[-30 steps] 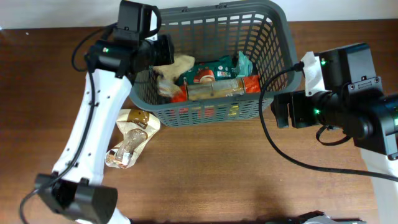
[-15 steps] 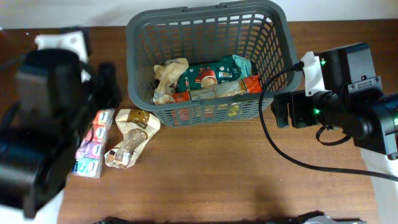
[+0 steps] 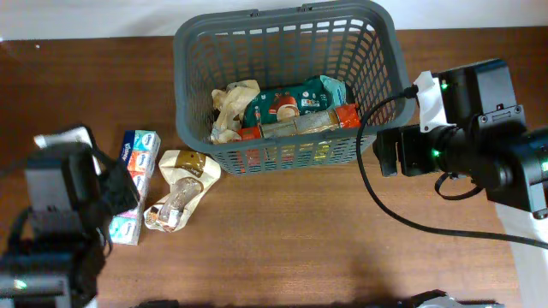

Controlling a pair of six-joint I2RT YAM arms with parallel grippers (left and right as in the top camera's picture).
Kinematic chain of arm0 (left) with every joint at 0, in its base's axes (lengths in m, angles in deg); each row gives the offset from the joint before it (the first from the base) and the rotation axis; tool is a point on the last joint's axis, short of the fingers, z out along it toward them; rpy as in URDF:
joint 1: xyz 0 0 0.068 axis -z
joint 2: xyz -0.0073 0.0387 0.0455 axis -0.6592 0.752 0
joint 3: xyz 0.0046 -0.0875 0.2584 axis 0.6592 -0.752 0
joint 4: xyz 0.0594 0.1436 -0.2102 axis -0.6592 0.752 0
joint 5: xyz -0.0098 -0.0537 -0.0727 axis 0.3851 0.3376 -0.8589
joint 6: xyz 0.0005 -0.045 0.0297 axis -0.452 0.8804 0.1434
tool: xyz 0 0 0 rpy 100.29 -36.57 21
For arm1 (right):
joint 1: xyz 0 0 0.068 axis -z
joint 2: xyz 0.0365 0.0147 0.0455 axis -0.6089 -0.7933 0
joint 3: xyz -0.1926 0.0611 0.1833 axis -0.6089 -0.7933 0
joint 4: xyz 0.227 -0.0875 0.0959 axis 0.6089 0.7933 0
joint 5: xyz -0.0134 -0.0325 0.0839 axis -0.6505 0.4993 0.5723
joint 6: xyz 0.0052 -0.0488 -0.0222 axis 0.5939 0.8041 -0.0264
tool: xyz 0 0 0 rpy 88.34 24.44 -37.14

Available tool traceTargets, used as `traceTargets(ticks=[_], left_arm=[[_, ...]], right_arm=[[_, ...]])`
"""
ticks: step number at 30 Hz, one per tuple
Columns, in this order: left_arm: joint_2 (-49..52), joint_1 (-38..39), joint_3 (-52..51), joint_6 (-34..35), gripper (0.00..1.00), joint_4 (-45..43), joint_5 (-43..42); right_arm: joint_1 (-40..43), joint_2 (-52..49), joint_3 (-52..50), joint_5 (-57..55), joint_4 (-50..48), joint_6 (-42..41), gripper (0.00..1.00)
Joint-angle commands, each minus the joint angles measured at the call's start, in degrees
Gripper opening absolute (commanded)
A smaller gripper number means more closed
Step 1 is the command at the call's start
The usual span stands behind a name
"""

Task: Pack container
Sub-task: 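Return the left gripper to the blue Kleenex tissue pack, then grasp and lift the Kleenex pack with the left gripper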

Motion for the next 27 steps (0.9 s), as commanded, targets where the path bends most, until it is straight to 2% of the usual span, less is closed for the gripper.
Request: traceTargets(ticks=[1,5,10,16,18,19,22,27], left_arm=[[-3.2,-2.1,-10.1,-1.2,0.66,-4.0,-4.2],[-3.2,-4.3,-19.5,-4.1,0.82,-10.7,-4.5],[4.2,-9.9,-23.6,-5.7,0.84,-18.8,-8.8],[13.6,-14.1,-23.5,-7.1,0.87,-25.7,-8.3],[16.5,-14.6,-23.6,-9.7,0.87,-28.3,-8.2],[17.7,-14.6,-23.5,-11.3,0.93,-29.4,-8.2],[21.3,-14.6,-23.5,-15.7,0.97,-31.2,-8.2],[26.7,-14.6,-23.5,-20.2,0.98,-33.2,-8.3]], right_arm=[[0.0,-0.3,0.1,-0.7,-0.2,0.0,0.99],[0.0,-0.3,0.1,-0.7,-0.2,0.0,0.99],[0.0,-0.3,0.1,-0.7,-0.2,0.0,0.99],[0.0,-0.3,0.1,-0.7,-0.2,0.0,0.99],[0.0,-0.3,0.1,-0.7,-0.2,0.0,0.99],[0.0,-0.3,0.1,-0.7,-0.2,0.0,0.99],[0.0,-0.3,0.1,-0.7,-0.2,0.0,0.99],[0.0,-0.3,0.1,-0.7,-0.2,0.0,0.99]])
